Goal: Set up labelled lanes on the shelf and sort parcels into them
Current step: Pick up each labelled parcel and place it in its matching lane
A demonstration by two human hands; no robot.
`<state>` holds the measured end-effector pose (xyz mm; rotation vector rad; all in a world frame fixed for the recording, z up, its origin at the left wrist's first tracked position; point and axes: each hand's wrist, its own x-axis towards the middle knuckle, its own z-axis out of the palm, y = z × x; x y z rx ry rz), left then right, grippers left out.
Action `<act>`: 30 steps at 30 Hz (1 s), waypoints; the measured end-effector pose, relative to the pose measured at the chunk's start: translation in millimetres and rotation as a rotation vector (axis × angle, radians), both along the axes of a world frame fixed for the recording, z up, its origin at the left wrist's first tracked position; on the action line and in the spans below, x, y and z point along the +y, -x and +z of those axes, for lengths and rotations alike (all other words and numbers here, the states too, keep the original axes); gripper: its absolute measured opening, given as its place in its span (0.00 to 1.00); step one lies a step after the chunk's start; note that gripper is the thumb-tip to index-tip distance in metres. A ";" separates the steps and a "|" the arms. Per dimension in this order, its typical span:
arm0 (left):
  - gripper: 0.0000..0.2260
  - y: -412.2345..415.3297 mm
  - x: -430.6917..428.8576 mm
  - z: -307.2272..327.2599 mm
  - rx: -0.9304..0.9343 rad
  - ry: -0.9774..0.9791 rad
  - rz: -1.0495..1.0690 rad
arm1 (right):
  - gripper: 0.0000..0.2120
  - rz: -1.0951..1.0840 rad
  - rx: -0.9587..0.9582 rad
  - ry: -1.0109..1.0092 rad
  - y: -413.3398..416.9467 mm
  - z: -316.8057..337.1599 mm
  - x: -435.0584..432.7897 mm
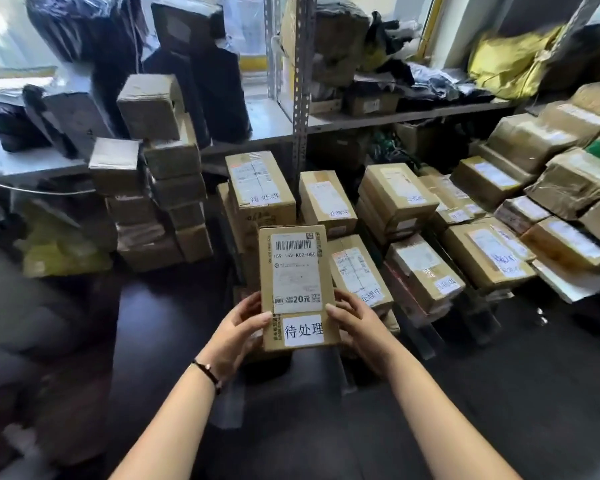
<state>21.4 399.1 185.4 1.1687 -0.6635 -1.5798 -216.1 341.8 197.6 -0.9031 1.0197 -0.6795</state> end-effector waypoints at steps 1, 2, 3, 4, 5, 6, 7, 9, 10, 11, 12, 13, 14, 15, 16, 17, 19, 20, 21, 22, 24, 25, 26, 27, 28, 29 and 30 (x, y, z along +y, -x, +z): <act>0.51 5.6 0.7 -0.8 -0.010 -0.013 0.017 | 0.36 0.029 0.023 0.004 4.3 -0.7 -5.4; 0.50 10.5 2.3 -1.1 -0.018 -0.022 0.035 | 0.37 0.053 0.035 -0.001 7.9 -2.4 -10.7; 0.49 14.1 3.9 -2.4 -0.025 -0.028 0.046 | 0.38 0.065 0.037 -0.020 10.5 -3.8 -14.9; 0.49 16.1 6.1 -2.8 -0.043 -0.033 0.047 | 0.40 0.073 0.035 -0.039 12.7 -6.4 -18.0; 0.50 16.4 7.7 -4.2 -0.075 -0.041 0.050 | 0.41 0.083 0.035 -0.061 13.3 -8.3 -20.9; 0.50 15.8 9.1 -5.3 -0.113 -0.053 0.054 | 0.41 0.092 0.041 -0.071 13.1 -10.2 -23.0; 0.50 13.9 10.0 -7.4 -0.146 -0.065 0.060 | 0.39 0.101 0.046 -0.075 11.8 -11.7 -24.9; 0.50 10.5 11.2 -10.4 -0.180 -0.075 0.069 | 0.29 0.119 0.051 -0.075 8.7 -13.0 -26.8; 0.49 7.5 10.5 -11.0 -0.187 -0.075 0.076 | 0.23 0.129 0.045 -0.073 6.8 -11.9 -29.2; 0.47 3.3 9.1 -11.4 -0.191 -0.080 0.083 | 0.19 0.138 0.037 -0.078 5.2 -10.8 -31.8; 0.45 -1.0 7.2 -11.5 -0.199 -0.082 0.086 | 0.18 0.148 0.038 -0.089 4.2 -11.5 -34.5; 0.43 -6.9 5.5 -13.2 -0.211 -0.081 0.092 | 0.18 0.157 0.047 -0.098 3.6 -12.7 -36.3; 0.42 -12.8 4.8 -14.9 -0.228 -0.085 0.105 | 0.18 0.166 0.063 -0.107 4.0 -16.0 -36.9; 0.39 -18.9 2.8 -18.5 -0.243 -0.101 0.128 | 0.18 0.172 0.079 -0.119 4.5 -20.5 -38.1; 0.35 -25.4 1.1 -22.6 -0.252 -0.116 0.151 | 0.20 0.173 0.098 -0.127 5.6 -25.8 -39.2; 0.27 -31.8 -0.4 -27.7 -0.253 -0.131 0.178 | 0.22 0.169 0.121 -0.141 7.1 -32.7 -41.1; 0.14 -43.7 -2.3 -39.3 -0.261 -0.159 0.235 | 0.30 0.145 0.162 -0.170 11.3 -44.7 -43.3; 0.11 -50.9 -2.8 -47.2 -0.264 -0.179 0.255 | 0.32 0.139 0.185 -0.180 12.3 -51.1 -43.9; 0.10 -57.5 -3.1 -54.1 -0.269 -0.199 0.271 | 0.33 0.138 0.204 -0.189 12.6 -56.1 -44.1; 0.09 -62.8 -2.4 -59.7 -0.270 -0.220 0.287 | 0.32 0.143 0.222 -0.200 11.8 -61.9 -44.0; 0.09 -70.3 1.5 -68.6 -0.279 -0.252 0.318 | 0.24 0.158 0.256 -0.219 8.3 -68.8 -41.7; 0.09 -72.6 4.8 -72.0 -0.278 -0.268 0.335 | 0.21 0.172 0.267 -0.234 4.8 -72.2 -41.0; 0.09 -74.5 7.8 -74.6 -0.275 -0.281 0.350 | 0.20 0.190 0.283 -0.247 0.9 -74.8 -40.5; 0.09 -76.4 11.2 -77.4 -0.274 -0.292 0.360 | 0.20 0.211 0.303 -0.260 -3.6 -77.8 -40.4; 0.09 -77.8 14.3 -80.0 -0.273 -0.304 0.368 | 0.21 0.230 0.320 -0.270 -8.2 -81.8 -40.9; 0.09 -78.9 17.0 -82.0 -0.272 -0.318 0.378 | 0.21 0.247 0.332 -0.273 -12.4 -85.6 -40.9; 0.09 -79.8 19.7 -83.8 -0.270 -0.332 0.390 | 0.22 0.268 0.347 -0.271 -17.6 -89.0 -41.2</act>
